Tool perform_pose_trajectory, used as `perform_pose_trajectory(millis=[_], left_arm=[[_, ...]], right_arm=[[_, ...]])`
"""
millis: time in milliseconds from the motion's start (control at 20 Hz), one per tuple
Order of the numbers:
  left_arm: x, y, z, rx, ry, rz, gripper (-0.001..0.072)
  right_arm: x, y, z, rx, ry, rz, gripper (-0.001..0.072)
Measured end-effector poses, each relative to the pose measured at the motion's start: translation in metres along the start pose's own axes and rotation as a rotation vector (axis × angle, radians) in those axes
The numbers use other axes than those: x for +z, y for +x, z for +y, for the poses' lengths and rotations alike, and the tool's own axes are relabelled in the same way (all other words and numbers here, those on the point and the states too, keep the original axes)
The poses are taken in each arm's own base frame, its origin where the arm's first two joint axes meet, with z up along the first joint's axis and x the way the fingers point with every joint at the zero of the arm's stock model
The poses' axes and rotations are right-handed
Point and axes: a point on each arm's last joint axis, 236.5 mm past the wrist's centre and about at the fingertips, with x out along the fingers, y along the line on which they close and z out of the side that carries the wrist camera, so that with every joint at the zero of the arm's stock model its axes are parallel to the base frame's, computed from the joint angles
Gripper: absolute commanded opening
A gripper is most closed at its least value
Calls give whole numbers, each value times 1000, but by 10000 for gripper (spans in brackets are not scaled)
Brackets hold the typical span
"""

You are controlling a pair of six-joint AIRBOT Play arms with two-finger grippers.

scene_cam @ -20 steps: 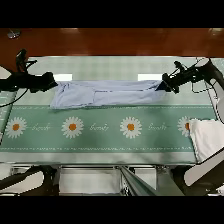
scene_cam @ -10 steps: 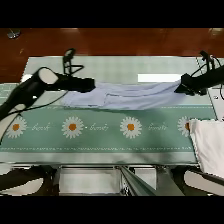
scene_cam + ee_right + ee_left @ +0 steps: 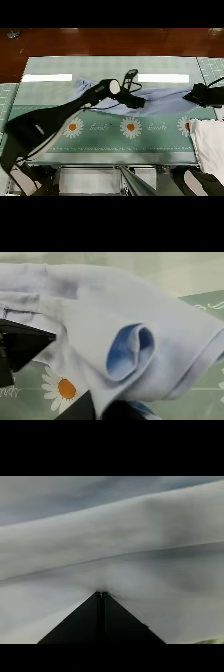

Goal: Fold the shirts.

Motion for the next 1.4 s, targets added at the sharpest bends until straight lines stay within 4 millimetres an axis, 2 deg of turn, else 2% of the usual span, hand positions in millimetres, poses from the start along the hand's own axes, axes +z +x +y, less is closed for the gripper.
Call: perform_pose_trajectory(millis=[150, 250, 300, 400, 500, 600, 700, 800, 900, 950, 1050, 1150, 1250, 1350, 1400], left_arm=[[-20, 39, -37, -82, -28, 73, 20], [-28, 50, -58, -140, -49, 113, 20], [-26, 50, -62, -157, -53, 122, 20], [-6, 35, -64, -189, -73, 102, 21], [23, 5, -47, -200, -103, 69, 20], [56, -39, -21, -201, -136, 18, 21], [89, -98, 7, -190, -161, -60, 21], [119, -171, 42, -152, -167, -174, 21], [137, -258, 72, -96, -160, -301, 21], [139, -299, 85, -55, -152, -358, 22], [126, -381, 104, 50, -120, -460, 22], [94, -435, 112, 143, -98, -509, 22], [56, -468, 114, 215, -87, -549, 22], [10, -476, 121, 268, -119, -561, 22], [-11, -474, 125, 288, -142, -571, 22]], right_arm=[[-1, -3, 12, 47, -3, -12, 18], [-1, -4, 18, 70, -5, -14, 18], [-1, -5, 19, 77, -8, -16, 18], [-2, -5, 23, 90, -8, -15, 18], [-2, -6, 26, 102, -7, -13, 18], [-1, -7, 33, 115, -18, -18, 18], [3, -6, 50, 139, -44, -16, 18], [7, 1, 75, 173, -83, -4, 18], [13, 15, 108, 212, -129, 22, 18], [16, 26, 127, 233, -158, 38, 18], [18, 51, 168, 274, -210, 82, 18], [15, 84, 207, 304, -261, 127, 18], [5, 122, 242, 326, -300, 175, 18], [-10, 163, 268, 334, -328, 227, 18], [-21, 183, 278, 334, -342, 259, 18]])
